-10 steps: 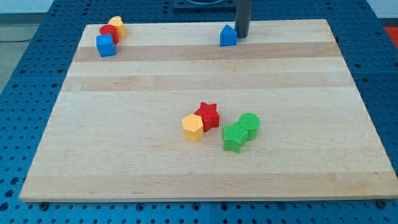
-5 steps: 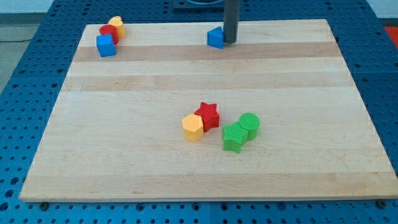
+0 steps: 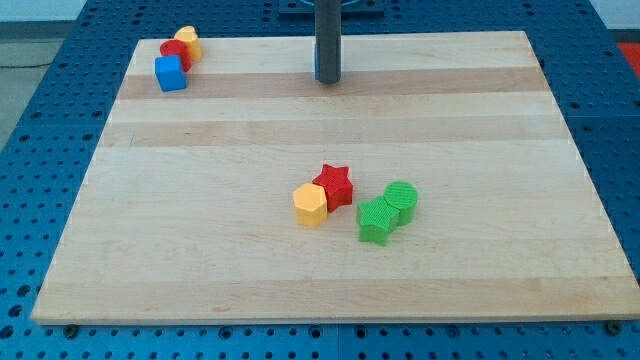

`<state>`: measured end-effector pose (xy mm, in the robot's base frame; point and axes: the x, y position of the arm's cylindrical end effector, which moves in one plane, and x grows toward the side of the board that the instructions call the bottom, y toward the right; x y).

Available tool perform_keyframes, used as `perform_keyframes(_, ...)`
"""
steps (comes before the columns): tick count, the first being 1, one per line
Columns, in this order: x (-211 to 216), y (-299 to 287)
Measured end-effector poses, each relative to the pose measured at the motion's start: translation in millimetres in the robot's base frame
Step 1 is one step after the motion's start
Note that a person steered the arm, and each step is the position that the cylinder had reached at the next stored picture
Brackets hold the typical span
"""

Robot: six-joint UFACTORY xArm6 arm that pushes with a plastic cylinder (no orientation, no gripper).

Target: Push the blue triangle to the top of center of the board

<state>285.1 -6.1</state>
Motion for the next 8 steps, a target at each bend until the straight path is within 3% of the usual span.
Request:
perform_keyframes(4,-10.8,-24.3)
perform_keyframes(7,-50.5,-11.8)
perform_keyframes(8,-36.3,-34.7)
